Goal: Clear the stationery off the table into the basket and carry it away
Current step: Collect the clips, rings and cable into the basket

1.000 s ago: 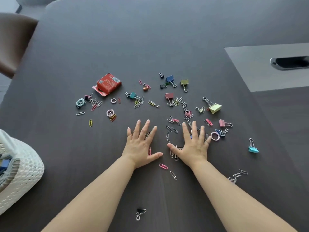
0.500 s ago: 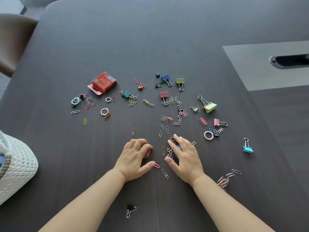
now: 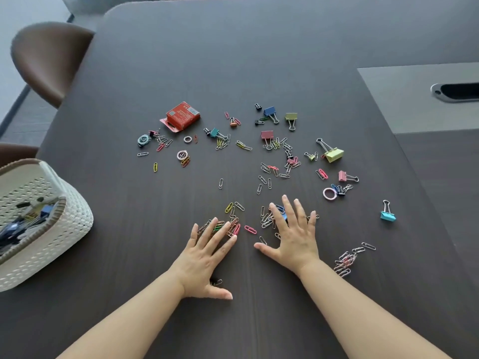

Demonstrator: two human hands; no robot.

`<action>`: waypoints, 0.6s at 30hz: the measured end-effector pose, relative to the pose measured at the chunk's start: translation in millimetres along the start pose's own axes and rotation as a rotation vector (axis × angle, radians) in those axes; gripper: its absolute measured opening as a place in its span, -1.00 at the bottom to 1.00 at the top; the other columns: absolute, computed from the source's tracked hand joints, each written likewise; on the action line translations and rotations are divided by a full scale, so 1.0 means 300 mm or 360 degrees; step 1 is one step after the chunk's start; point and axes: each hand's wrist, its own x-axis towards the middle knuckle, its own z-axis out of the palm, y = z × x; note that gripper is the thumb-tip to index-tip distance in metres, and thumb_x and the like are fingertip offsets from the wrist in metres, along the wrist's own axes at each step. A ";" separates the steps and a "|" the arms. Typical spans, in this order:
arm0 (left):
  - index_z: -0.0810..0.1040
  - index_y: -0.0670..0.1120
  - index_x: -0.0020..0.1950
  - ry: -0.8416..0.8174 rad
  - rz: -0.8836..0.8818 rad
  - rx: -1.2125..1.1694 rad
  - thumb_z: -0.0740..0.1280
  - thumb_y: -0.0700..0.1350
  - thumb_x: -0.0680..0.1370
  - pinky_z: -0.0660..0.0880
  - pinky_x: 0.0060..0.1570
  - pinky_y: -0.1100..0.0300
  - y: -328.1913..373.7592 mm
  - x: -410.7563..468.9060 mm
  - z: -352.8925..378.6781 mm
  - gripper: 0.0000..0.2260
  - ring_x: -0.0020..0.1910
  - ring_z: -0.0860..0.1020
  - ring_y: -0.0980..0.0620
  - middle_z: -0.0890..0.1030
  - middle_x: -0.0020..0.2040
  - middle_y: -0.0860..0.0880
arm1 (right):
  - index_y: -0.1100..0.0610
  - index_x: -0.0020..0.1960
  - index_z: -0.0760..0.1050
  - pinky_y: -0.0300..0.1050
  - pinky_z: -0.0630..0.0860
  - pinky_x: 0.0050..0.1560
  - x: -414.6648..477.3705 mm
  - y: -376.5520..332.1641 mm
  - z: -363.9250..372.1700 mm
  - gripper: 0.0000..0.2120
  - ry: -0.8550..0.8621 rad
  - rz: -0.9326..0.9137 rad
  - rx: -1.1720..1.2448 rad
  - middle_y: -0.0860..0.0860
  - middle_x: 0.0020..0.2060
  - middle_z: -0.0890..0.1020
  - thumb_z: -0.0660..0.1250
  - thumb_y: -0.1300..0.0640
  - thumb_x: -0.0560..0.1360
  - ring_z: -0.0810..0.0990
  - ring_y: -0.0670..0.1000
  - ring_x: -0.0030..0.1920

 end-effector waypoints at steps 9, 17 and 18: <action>0.22 0.03 0.45 0.0310 -0.0490 -0.0158 0.03 0.37 0.43 0.20 0.28 -0.24 -0.028 0.177 -0.003 -0.33 0.39 0.13 -0.10 0.32 0.43 -0.08 | -0.10 0.38 0.29 0.12 0.18 0.28 0.100 -0.001 0.000 -0.24 0.0119 0.0064 0.0080 0.02 0.39 0.29 -0.03 -0.45 0.29 0.14 0.07 0.29; 0.58 -0.01 0.01 0.0839 -0.0436 -0.0393 0.22 0.16 0.45 0.49 -0.28 0.20 -0.032 0.230 0.017 -0.68 -0.18 0.45 0.03 0.47 -0.05 0.06 | 0.06 -0.06 0.57 -0.07 0.51 -0.26 0.097 0.017 0.045 -0.62 0.0628 -0.0172 0.0198 0.05 -0.17 0.54 0.18 -0.20 0.39 0.49 0.09 -0.20; 0.58 -0.01 -0.04 0.0845 -0.0427 -0.0367 0.22 0.16 0.46 0.48 -0.37 0.22 -0.031 0.230 0.014 -0.71 -0.25 0.48 0.03 0.51 -0.12 0.05 | 0.08 -0.09 0.57 -0.10 0.51 -0.32 0.098 0.014 0.048 -0.65 0.0659 -0.0194 0.0203 0.05 -0.21 0.54 0.19 -0.17 0.41 0.50 0.09 -0.24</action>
